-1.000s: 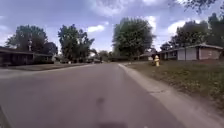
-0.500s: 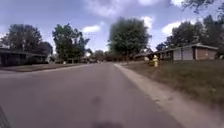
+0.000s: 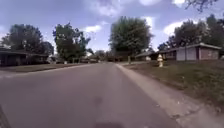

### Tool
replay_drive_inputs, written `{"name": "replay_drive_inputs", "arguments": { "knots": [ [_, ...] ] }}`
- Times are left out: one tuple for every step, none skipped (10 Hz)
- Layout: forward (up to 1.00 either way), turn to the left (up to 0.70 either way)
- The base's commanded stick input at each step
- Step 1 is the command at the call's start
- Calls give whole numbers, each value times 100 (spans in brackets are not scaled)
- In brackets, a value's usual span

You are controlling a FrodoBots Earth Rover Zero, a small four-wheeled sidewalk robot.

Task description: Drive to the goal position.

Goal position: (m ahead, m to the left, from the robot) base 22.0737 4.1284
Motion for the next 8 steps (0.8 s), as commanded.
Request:
{"name": "replay_drive_inputs", "arguments": {
  "knots": [
    [100, 0],
    [100, 0],
    [100, 0],
    [100, 0],
    [100, 0],
    [100, 0],
    [100, 0],
    [96, 0]
  ]
}}
